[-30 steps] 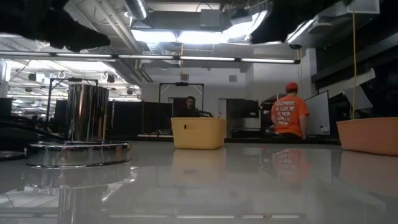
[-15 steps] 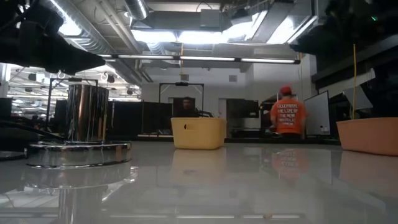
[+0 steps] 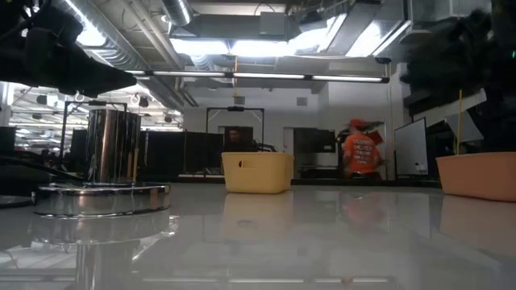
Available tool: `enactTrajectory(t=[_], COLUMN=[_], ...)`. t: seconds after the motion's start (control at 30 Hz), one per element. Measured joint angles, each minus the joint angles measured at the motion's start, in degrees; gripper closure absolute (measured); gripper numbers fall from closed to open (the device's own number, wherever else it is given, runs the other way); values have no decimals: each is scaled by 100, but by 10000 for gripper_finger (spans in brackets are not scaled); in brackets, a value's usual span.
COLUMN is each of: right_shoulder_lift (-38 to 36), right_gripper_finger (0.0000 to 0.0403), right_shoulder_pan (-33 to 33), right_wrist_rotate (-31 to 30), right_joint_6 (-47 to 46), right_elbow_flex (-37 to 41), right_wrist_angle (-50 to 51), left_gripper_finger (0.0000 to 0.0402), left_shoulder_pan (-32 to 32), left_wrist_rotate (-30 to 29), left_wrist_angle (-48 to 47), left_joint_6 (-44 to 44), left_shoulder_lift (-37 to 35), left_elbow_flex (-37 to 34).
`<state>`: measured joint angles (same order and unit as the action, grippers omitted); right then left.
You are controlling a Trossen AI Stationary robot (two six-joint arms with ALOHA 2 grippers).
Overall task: Sort batteries
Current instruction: Return to Home Position
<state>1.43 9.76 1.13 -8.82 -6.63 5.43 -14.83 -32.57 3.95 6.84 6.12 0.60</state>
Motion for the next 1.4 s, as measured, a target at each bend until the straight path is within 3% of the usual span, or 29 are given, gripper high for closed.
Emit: enactTrajectory(t=[0.17,0.4,1.4], right_shoulder_lift=[83,376,369], right_gripper_finger=[239,239,239], right_shoulder_pan=[0,0,0], right_wrist_rotate=[-135,-151,-151], right_joint_6=[19,6,13], right_elbow_flex=[380,385,393], right_wrist_angle=[-130,-133,-140], left_gripper_finger=[284,284,284], left_shoulder_pan=[0,0,0], left_wrist_rotate=[-5,-5,-4], left_wrist_angle=[0,-13,-28], left_joint_6=[-3,-3,-1], left_shoulder_lift=[-1,-3,-3], left_elbow_flex=[0,2,4])
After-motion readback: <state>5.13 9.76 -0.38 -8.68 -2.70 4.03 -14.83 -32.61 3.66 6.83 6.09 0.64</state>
